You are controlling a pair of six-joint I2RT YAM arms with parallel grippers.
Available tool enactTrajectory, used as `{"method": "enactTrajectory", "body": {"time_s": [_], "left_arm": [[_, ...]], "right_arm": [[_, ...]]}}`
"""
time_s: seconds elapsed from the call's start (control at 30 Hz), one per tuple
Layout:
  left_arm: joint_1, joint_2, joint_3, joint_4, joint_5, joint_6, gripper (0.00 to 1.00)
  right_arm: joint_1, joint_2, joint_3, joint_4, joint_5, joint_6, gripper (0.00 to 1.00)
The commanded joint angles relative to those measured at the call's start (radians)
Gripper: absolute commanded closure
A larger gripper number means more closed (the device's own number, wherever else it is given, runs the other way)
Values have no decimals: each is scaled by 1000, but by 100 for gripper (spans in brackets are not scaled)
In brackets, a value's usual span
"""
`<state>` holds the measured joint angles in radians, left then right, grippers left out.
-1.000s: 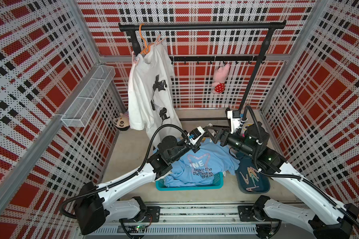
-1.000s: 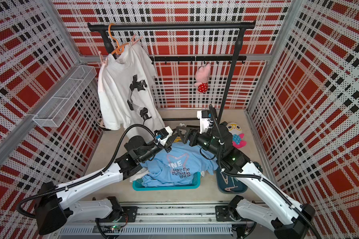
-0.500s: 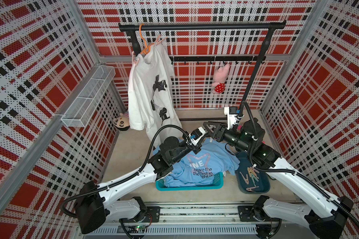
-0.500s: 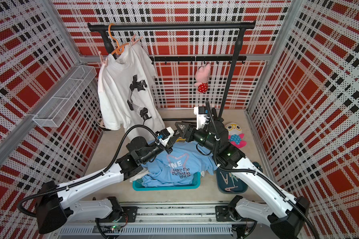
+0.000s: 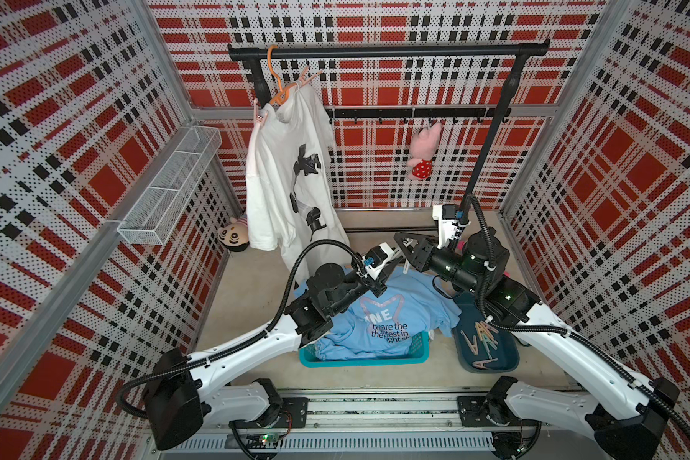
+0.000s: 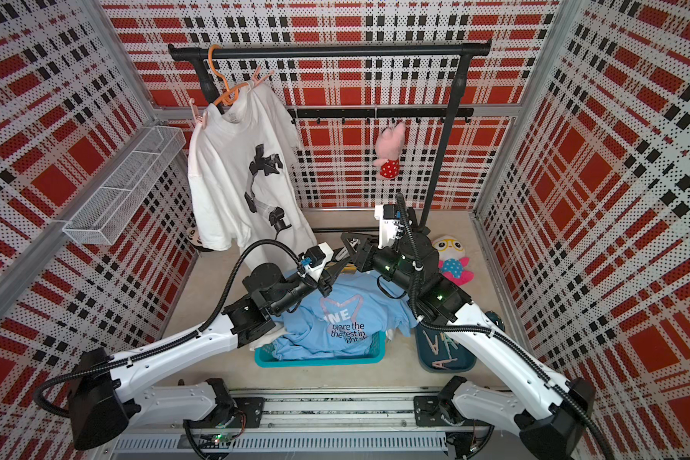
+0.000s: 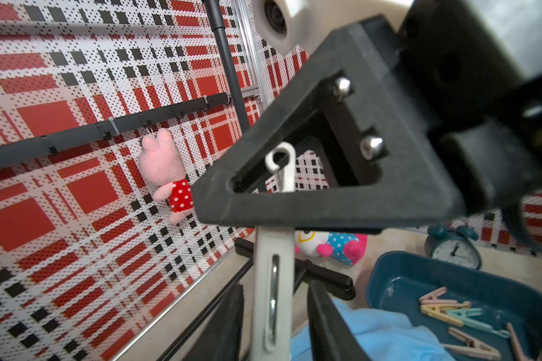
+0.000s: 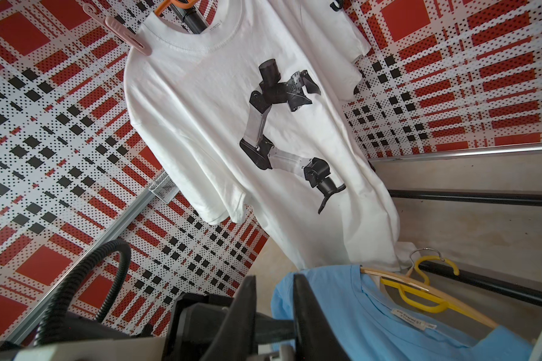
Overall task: Use clothespins to secure the t-shirt on both sides of the hanger
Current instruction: Open the clothespin, then pick up the hanger from the basket.
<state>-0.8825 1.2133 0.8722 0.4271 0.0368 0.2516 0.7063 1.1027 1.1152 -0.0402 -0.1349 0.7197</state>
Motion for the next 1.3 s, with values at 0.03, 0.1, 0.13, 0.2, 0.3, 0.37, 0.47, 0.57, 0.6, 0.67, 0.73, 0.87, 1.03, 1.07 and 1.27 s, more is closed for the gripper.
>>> {"method": "enactTrajectory", "body": {"time_s": [0.03,0.1,0.13,0.2,0.3,0.37,0.47,0.57,0.6,0.67,0.73,0.87,1.03,1.07,1.27], "left_arm": [[49,-39,-5,-72,19,-69,38],[82,-62,-9,-136,55,-84,34],[95,-78,-13,-171,66,-91,32],[115,-115,-17,-247,81,-89,29],[172,-159,-14,-391,27,-91,24],[238,-174,8,-500,9,-125,24],[376,-183,60,-679,75,-156,25],[487,-185,85,-842,110,-148,25],[521,-177,92,-895,112,-132,26],[573,-161,102,-974,105,-115,28],[598,-157,94,-1006,95,-107,28],[621,-117,92,-986,71,-95,29],[605,61,185,-1058,23,-84,35],[594,103,209,-1079,-3,-81,36],[525,244,320,-1131,-120,-34,38]], "right_arm": [[8,11,22,-42,104,0,85],[6,13,15,-62,161,-7,90],[5,13,10,-68,189,-11,93],[-3,19,8,-76,217,-25,97],[-28,30,-4,-53,221,-39,100],[-61,38,-32,0,183,-23,100],[-114,61,-62,67,105,-2,100],[-129,83,-65,70,98,-34,100],[-134,92,-63,65,96,-47,100],[-142,105,-61,54,82,-63,100],[-148,115,-59,43,73,-80,100],[-149,126,-69,36,54,-112,100],[-149,117,-86,40,22,-141,100],[-149,114,-86,37,16,-148,100],[-148,105,-75,-14,-3,-206,100]]}}
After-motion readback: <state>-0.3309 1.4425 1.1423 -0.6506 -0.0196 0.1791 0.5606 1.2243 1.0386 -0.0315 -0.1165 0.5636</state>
